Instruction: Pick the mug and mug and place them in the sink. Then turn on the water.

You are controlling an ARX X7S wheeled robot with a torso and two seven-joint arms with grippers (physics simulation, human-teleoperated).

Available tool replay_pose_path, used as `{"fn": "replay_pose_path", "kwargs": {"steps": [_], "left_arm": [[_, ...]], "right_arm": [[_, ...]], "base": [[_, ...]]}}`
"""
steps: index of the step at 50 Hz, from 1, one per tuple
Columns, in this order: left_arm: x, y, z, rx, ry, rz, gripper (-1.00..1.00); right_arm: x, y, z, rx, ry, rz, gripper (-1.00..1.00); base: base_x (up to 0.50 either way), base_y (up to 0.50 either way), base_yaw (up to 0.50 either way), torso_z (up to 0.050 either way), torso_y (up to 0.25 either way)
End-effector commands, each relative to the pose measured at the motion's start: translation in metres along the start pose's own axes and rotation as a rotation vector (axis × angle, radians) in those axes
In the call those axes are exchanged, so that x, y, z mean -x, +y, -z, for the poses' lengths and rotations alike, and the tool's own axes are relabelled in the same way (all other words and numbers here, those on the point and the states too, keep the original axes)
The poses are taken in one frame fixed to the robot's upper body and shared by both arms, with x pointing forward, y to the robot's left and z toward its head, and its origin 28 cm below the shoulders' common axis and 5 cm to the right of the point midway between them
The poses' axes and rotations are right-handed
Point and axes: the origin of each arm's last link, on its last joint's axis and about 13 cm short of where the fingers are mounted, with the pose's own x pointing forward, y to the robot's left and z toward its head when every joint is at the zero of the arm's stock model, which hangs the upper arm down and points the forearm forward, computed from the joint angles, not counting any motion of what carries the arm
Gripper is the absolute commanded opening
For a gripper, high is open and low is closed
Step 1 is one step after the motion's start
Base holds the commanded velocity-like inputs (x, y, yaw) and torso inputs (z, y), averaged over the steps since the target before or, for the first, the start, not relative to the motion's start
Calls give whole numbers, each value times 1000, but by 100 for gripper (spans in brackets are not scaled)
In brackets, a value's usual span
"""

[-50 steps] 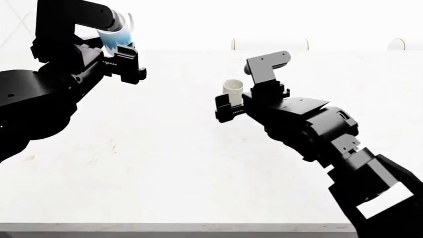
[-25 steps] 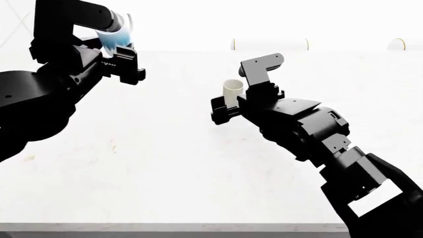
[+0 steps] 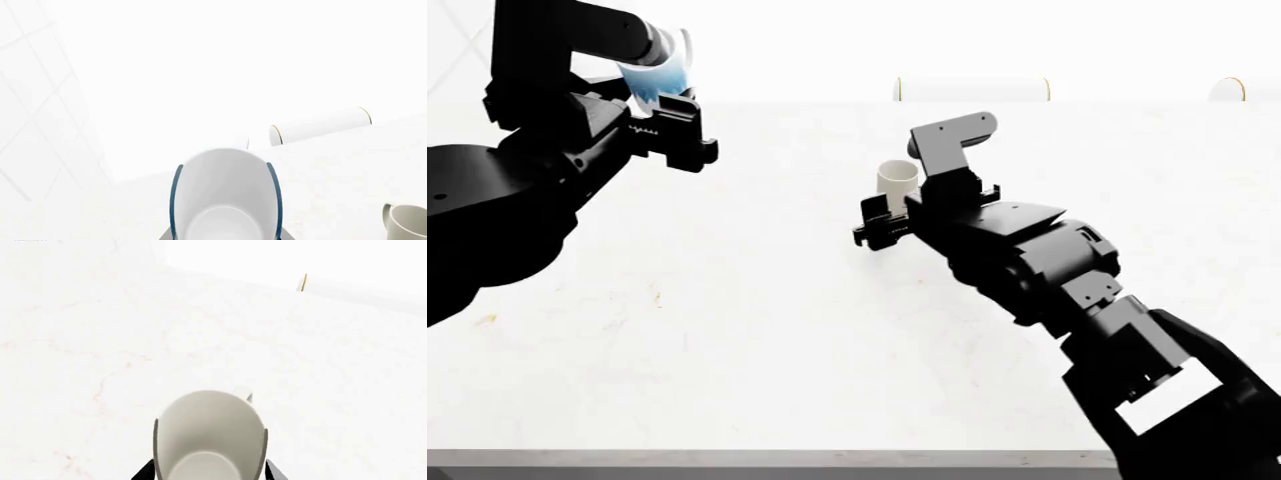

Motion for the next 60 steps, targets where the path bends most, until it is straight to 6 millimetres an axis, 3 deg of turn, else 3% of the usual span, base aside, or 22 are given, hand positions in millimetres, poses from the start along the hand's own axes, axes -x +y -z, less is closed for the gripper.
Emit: {"fn": "replay_pose_path", "kwargs": {"steps": [1,13,31,41,53,60], "left_arm": [[2,2,-2,8,-10,-14,-100],[3,1,-2,12,-12,-14,-100],[9,3,-7,14,-59,-29,-100],[22,1,-21,-12,-102,-16,-100],[38,-2,-24,-36,-133,11,-100],[48,-3,-30,-49,-150,17,-100]], "right_arm": [[-4,2,4,-1,-15,-4,-100],[-3,0,-9,13,-108,14,-100],[32,-12,-47,69,-298,38,-100],[74,-13,-73,68,-475,42,-100],[120,-6,-83,62,-621,16,-100],[136,-3,-89,72,-676,3,-100]], "base": [[0,0,0,0,0],[0,0,0,0,0],[0,0,0,1,1],[0,0,0,0,0],[0,0,0,0,1],[-360,-1,0,0,2]]}}
